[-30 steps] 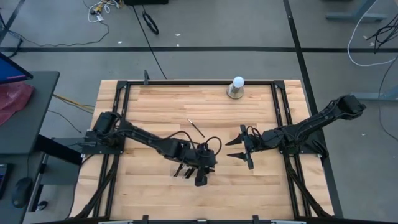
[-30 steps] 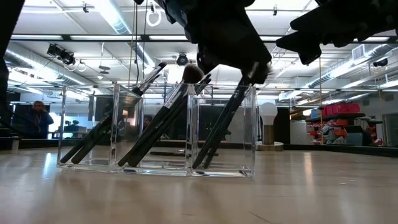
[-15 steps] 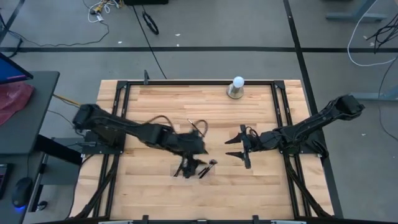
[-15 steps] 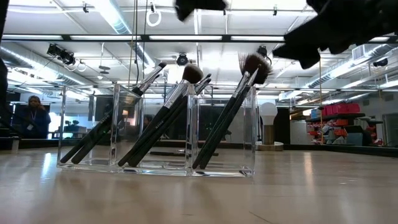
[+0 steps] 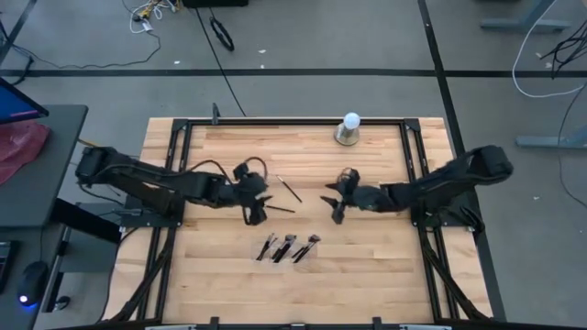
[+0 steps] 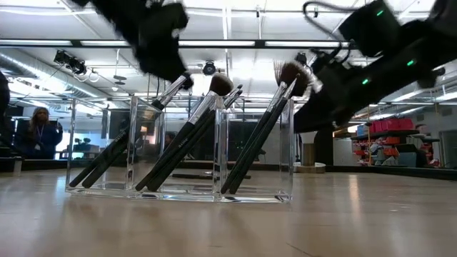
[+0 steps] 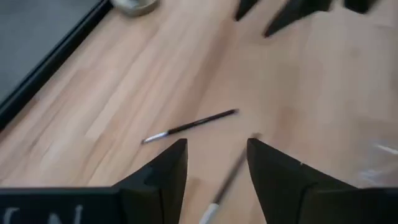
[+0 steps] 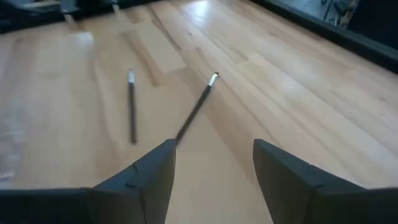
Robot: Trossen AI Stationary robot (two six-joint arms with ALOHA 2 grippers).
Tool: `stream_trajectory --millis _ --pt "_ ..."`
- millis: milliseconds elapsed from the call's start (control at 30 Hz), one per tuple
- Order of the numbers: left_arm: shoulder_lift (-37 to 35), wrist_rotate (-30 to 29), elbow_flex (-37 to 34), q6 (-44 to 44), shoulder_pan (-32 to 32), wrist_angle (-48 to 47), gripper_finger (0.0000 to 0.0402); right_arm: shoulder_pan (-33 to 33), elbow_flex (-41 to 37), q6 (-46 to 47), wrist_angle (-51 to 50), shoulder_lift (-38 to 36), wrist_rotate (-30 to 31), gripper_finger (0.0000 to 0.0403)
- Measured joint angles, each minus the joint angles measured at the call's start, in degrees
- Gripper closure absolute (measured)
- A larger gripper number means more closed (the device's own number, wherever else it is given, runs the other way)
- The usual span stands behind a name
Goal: Put items in baskets/containers
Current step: Put the black eyeshadow brush into the transparent organizer
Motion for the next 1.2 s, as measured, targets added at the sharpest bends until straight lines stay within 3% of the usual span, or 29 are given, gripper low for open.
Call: stream_trajectory --millis 133,267,600,800,933,1200 --pt "-3.64 -1.60 -13.62 -1.35 2.18 17.22 0.0230 -5.55 2.52 -3.93 6.39 7.76 -5.91 0.0186" --pt "-4.87 -5.52 -20.87 -4.81 2.48 27.27 0.0230 -9.03 8.24 -7.35 7.28 15.67 -9.79 0.0186" --pt "-4.85 -12.27 -23.83 -8.99 -2.26 30.76 0.0230 -11.87 23.18 -13.44 7.29 32.28 -13.53 0.0186" --pt "-4.85 -14.36 -23.82 -8.52 -4.34 31.87 0.0230 -11.88 25.82 -14.65 6.44 36.56 -14.13 0.0197" --pt "-4.85 -14.32 -23.81 -7.74 -4.63 32.29 0.0230 -11.84 25.19 -14.35 4.26 36.75 -14.24 0.0236" --pt "-4.85 -14.15 -23.81 -7.48 -4.67 32.51 0.0230 -12.87 19.73 -13.37 7.60 36.44 -15.86 0.0375"
